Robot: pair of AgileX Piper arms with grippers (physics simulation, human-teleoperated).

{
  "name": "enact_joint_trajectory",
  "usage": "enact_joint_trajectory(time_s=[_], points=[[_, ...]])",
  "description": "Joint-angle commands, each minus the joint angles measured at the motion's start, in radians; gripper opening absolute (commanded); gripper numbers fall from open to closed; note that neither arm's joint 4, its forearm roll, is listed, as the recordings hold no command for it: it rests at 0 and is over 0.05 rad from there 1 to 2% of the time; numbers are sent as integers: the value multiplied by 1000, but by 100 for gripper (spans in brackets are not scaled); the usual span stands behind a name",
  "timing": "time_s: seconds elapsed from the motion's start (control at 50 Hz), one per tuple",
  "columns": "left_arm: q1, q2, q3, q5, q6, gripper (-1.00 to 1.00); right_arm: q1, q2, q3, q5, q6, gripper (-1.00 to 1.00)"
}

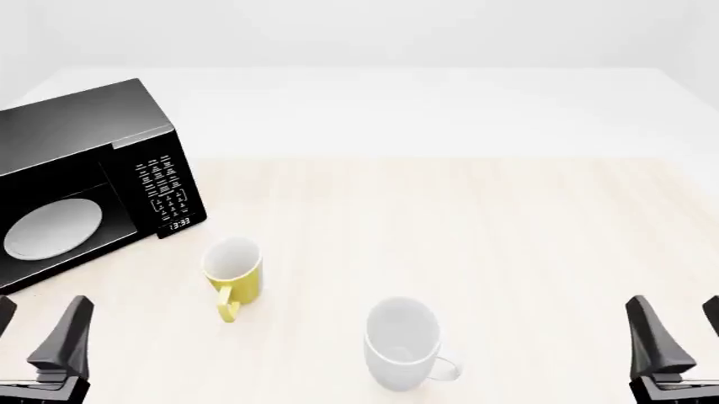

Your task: Put the yellow and white mug in the microwave and close it.

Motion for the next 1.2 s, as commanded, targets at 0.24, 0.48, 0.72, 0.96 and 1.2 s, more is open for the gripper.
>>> enact_joint_trajectory(time_s=[0.24,0.48,0.72,0.96,1.2], points=[[-35,0,-7,18,9,100,0,5,-3,-1,0,100],[2,10,-2,-5,1,100,0,6,-3,-1,-2,100],[-10,27,0,-16,10,100,0,6,-3,-1,-2,100],[-81,101,1,-32,42,100,0,5,-3,-1,-2,100],[-120,297,1,-151,33,100,0,6,-3,-1,-2,100]])
